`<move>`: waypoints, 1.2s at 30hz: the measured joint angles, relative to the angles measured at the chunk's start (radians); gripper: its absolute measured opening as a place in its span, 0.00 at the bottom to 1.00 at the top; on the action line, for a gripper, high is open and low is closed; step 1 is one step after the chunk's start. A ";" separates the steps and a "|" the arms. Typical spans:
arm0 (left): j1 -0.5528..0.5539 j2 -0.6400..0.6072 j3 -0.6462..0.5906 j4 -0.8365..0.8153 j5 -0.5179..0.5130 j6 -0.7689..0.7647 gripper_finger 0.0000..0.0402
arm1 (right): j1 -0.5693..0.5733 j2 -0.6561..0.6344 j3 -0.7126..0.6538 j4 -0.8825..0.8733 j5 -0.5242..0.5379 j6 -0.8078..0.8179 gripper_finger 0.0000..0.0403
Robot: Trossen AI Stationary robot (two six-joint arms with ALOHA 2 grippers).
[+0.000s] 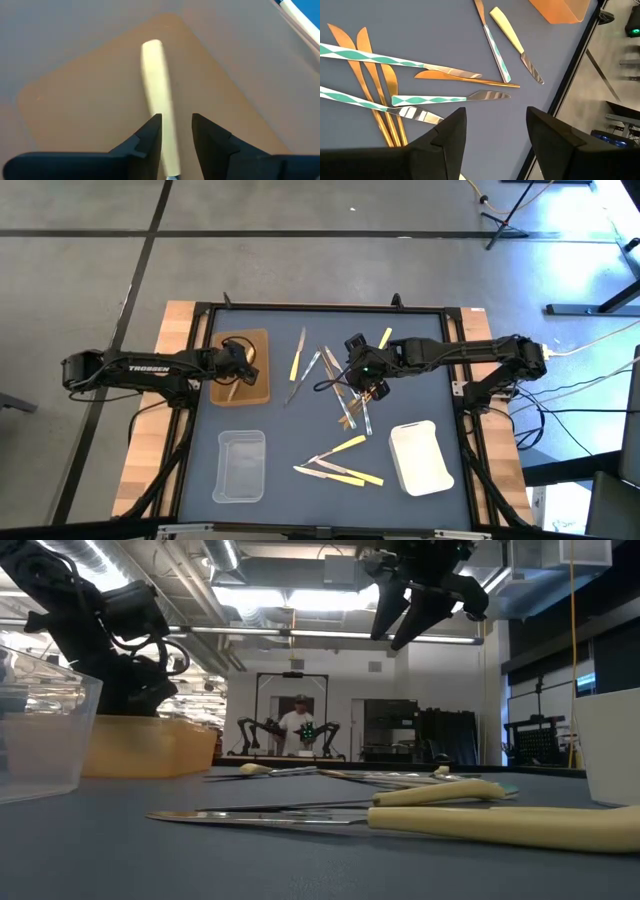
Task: Sort silverware by color (type)
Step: Put the green knife into the transparent bin
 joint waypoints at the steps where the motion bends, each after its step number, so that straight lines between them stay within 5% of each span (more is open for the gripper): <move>1: 0.000 0.000 0.000 0.000 0.000 0.000 0.27 | 0.000 0.000 0.000 0.000 0.000 0.000 0.49; 23: 0.000 -0.017 0.000 0.012 0.022 -0.003 0.33 | 0.000 0.000 0.000 0.000 0.000 0.000 0.49; 36: 0.000 -0.148 0.000 0.013 0.116 -0.009 0.33 | 0.000 0.000 0.000 0.000 0.000 0.000 0.48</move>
